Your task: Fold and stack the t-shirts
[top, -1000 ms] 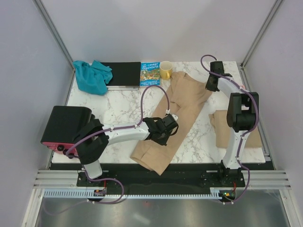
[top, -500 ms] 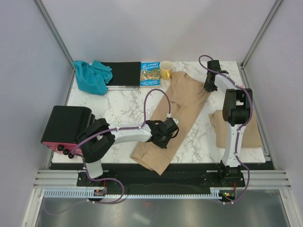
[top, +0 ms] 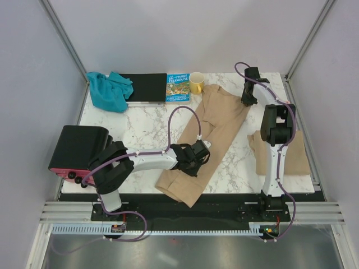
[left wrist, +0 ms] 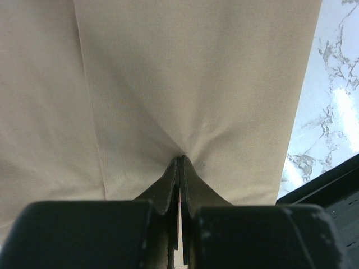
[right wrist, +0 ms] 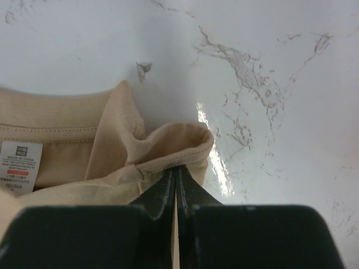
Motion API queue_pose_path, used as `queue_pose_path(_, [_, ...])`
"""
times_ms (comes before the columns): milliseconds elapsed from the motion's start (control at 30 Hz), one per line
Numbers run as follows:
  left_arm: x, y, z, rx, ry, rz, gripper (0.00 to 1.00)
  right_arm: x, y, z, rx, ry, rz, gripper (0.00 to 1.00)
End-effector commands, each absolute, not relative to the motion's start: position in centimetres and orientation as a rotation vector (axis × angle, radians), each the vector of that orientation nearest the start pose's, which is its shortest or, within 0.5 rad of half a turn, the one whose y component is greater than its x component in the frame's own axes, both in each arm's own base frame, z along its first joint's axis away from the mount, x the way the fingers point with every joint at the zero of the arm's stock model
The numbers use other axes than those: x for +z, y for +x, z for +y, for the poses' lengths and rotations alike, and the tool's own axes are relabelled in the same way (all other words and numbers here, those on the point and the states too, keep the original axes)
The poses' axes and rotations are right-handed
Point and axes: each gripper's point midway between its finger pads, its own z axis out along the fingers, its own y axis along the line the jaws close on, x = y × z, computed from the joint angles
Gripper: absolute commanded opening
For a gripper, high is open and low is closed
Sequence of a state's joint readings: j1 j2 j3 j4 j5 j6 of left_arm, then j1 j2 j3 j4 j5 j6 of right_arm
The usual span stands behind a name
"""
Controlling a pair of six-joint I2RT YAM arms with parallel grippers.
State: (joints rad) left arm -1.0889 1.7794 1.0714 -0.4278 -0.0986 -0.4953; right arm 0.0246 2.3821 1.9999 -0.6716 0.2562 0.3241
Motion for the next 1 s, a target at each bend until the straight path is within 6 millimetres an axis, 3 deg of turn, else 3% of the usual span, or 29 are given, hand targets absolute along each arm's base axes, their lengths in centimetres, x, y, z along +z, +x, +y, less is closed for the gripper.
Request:
queue_pose_path(0, [-2.2,11.5,-28.7,-0.215,0.893,2.859,0.02,2.0,56.8,-2.9,-0.229,0.448,2.508,0.05])
queue_pose_path(267, [-1.6,11.3,-28.4,-0.228,0.87,2.85,0.02,4.1,57.9,-2.4,-0.179,0.413,2.462,0.13])
queue_pose_path(300, [-1.1,11.7,-28.8,-0.233,0.862,2.831,0.02,6.1,58.0,-2.1,-0.149,0.409,2.425,0.15])
queue_pose_path(367, [0.5,12.4,-29.5,-0.276,0.841,2.779,0.02,7.1,57.5,-1.8,-0.12,0.414,2.387,0.19])
queue_pose_path(400, [1.6,13.1,-30.0,-0.292,0.823,2.739,0.05,10.1,57.4,-1.9,-0.103,0.417,2.33,0.19])
queue_pose_path(467, [4.4,14.1,-30.7,-0.345,0.797,2.654,0.13,11.7,56.7,-1.7,-0.082,0.426,2.292,0.22])
queue_pose_path(500, [5.7,15.2,-30.8,-0.332,0.765,2.603,0.17,14.2,56.5,-1.5,-0.055,0.425,2.243,0.22])
queue_pose_path(600, [10.0,18.0,-30.0,-0.313,0.632,2.484,0.22,16.0,55.9,-0.4,0.017,0.411,2.217,0.24])
queue_pose_path(667, [11.9,19.5,-29.0,-0.295,0.541,2.444,0.24,16.3,55.8,0.3,0.053,0.393,2.219,0.24])
queue_pose_path(733, [13.6,21.3,-27.1,-0.246,0.435,2.399,0.33,16.2,55.8,1.0,0.071,0.384,2.223,0.24])
queue_pose_path(867, [13.2,23.3,-24.6,-0.173,0.342,2.423,0.35,13.4,56.4,3.8,0.127,0.331,2.285,0.25])
queue_pose_path(967, [11.6,23.7,-24.2,-0.117,0.343,2.455,0.28,10.7,56.7,5.3,0.14,0.31,2.331,0.24])
